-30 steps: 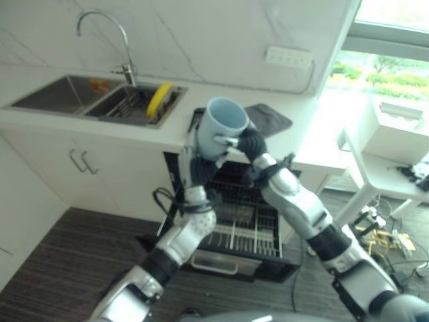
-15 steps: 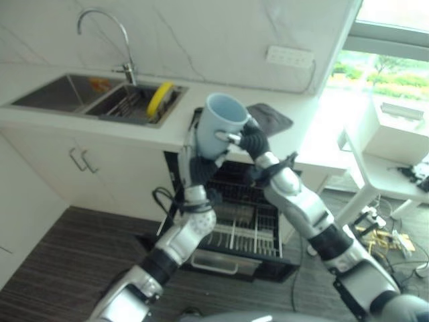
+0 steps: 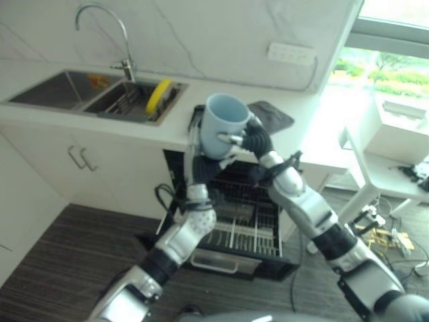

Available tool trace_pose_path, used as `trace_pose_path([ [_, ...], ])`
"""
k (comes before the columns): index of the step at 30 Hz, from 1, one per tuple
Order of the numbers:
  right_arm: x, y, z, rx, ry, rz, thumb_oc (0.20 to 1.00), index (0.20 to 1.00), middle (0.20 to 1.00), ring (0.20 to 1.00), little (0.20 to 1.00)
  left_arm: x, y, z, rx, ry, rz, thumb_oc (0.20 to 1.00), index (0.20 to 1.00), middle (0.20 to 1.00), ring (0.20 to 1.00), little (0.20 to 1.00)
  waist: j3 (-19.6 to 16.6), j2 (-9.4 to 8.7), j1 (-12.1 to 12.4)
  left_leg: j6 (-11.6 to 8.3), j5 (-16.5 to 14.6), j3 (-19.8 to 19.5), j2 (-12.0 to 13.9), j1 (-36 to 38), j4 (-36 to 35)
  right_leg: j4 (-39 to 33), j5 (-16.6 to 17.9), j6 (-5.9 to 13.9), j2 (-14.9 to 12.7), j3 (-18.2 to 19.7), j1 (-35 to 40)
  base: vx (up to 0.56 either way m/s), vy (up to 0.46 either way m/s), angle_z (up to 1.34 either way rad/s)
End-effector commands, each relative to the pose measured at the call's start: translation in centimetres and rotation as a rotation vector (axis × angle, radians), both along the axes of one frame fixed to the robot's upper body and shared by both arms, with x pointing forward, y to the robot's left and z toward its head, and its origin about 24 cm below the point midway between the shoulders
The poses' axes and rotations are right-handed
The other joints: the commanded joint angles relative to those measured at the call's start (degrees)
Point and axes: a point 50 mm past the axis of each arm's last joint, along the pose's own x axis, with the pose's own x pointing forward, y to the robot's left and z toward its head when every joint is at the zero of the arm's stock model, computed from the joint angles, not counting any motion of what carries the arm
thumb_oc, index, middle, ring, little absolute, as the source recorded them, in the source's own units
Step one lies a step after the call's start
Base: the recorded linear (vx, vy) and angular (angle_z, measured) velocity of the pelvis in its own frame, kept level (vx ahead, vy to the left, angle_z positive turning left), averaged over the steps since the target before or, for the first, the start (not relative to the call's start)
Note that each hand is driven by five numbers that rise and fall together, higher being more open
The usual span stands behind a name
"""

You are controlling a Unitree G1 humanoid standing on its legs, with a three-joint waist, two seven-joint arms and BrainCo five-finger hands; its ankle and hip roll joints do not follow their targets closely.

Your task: Place the dishes in the dishwasher.

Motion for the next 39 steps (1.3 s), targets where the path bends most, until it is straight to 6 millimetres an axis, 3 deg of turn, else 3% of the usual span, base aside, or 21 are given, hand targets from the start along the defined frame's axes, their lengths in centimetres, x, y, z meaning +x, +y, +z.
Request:
trace_pose_path([
  [1,-0.4,-0.6,4.5,0.131,-0.205,-0.001,0.200,0.200,0.200,0.200,0.200,0.7,-1.6,2.5,-0.071,-0.101,-0.113,1.000,1.000,1.000,1.000,1.000,1.1,0.01,0.4,3.63,-8.1,0.5,-4.3,3.7,0.0,0.0,-1.5,-1.25,3.4,2.8,0.8,0.04,-0.021,0.00],
  [4,-0.3,-1.7,3.9,0.131,-0.201,-0.039,0.200,0.200,0.200,0.200,0.200,0.7,-0.7,2.2,-0.100,-0.061,-0.087,1.000,1.000,1.000,1.000,1.000,1.3,0.24,0.2,3.55,-8.0,0.6,-4.1,3.8,0.0,0.0,-1.5,-1.32,3.5,3.0,0.9,0.00,-0.013,0.01],
  [10,-0.3,-3.7,2.5,0.105,-0.168,-0.110,0.200,0.200,0.200,0.200,0.200,1.0,2.0,-0.4,-0.222,0.129,0.004,1.000,1.000,1.000,1.000,1.000,1.1,1.31,-0.5,3.32,-7.8,1.0,-3.9,4.2,0.0,0.0,-1.7,-1.61,3.8,3.1,1.1,0.00,0.001,-0.01],
  [13,-0.5,-5.2,1.6,0.095,-0.146,-0.152,0.200,0.200,0.200,0.200,0.200,0.5,3.6,-1.8,-0.298,0.200,0.046,1.000,1.000,1.000,1.000,1.000,1.1,1.89,-0.6,3.11,-7.6,1.1,-3.7,4.3,0.0,0.0,-1.8,-1.82,3.8,2.9,1.3,0.02,0.002,0.01],
  [20,-1.5,-8.2,0.2,0.065,-0.129,-0.227,0.200,0.200,0.200,0.200,0.200,-0.9,7.2,-2.8,-0.393,0.248,0.137,1.000,1.000,1.000,1.000,1.000,1.3,2.82,-0.8,2.69,-7.0,0.9,-3.3,4.1,0.0,0.0,-2.3,-2.23,4.1,2.5,1.4,0.02,-0.012,0.02],
  [26,-3.8,-11.6,-1.1,0.051,-0.111,-0.285,0.200,0.200,0.200,0.200,0.200,-3.1,9.5,-3.8,-0.447,0.359,0.017,1.000,1.000,1.000,1.000,1.000,1.7,3.91,-1.4,2.20,-6.4,1.1,-2.7,3.6,0.0,0.0,-2.7,-2.52,4.3,2.4,1.0,0.02,-0.038,0.01],
  [31,-4.6,-13.5,-1.0,-0.004,-0.108,-0.283,0.200,0.200,0.200,0.200,0.200,-3.3,10.3,-2.7,-0.243,0.433,-0.186,1.000,1.000,1.000,1.000,1.000,2.7,6.45,-3.2,1.38,-5.7,3.0,-2.0,3.7,0.0,0.0,-2.5,-2.34,4.3,2.5,0.0,0.01,0.053,-0.03],
  [34,-4.7,-13.9,-1.0,-0.040,-0.098,-0.276,0.200,0.200,0.200,0.200,0.200,-2.8,10.2,-1.4,-0.147,0.391,-0.257,1.000,1.000,1.000,1.000,1.000,2.7,7.21,-4.0,1.20,-5.2,3.2,-1.9,3.2,0.0,0.0,-2.5,-2.11,3.9,2.6,-0.2,0.03,0.130,-0.15],
  [36,-4.8,-14.6,-1.5,-0.059,-0.061,-0.277,0.200,0.200,0.200,0.200,0.200,-2.0,11.0,0.2,0.101,0.422,-0.301,1.000,1.000,1.000,1.000,1.000,2.6,7.69,-5.4,1.22,-5.1,3.5,-2.4,3.1,0.0,0.0,-2.3,-1.37,3.5,3.2,-0.2,0.12,0.180,-0.07],
  [39,-5.1,-15.0,-1.9,-0.090,-0.040,-0.262,0.200,0.200,0.200,0.200,0.200,-1.3,11.4,1.0,0.215,0.442,-0.322,1.000,1.000,1.000,1.000,1.000,2.6,7.89,-6.6,1.30,-5.2,3.6,-2.6,3.1,0.0,0.0,-2.0,-0.95,3.3,4.0,-0.5,0.10,0.127,-0.05],
])
